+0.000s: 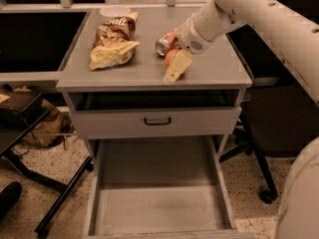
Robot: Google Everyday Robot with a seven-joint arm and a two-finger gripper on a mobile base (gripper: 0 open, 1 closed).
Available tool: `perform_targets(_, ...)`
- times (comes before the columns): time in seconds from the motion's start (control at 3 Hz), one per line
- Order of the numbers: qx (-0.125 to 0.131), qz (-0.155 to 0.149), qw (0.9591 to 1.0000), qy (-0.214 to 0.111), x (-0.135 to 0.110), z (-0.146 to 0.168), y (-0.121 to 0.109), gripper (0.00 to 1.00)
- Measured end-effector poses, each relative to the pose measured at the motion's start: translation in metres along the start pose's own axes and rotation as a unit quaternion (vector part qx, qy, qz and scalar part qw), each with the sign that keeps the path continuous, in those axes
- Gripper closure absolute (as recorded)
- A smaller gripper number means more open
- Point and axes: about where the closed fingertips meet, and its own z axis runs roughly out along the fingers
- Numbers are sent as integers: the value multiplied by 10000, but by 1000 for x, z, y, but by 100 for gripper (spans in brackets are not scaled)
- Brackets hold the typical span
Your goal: Place orange into middle drawer
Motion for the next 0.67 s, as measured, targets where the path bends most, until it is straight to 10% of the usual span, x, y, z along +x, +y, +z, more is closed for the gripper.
perform_targets(0.67,-231,176,9996,51,20,22,-3,0)
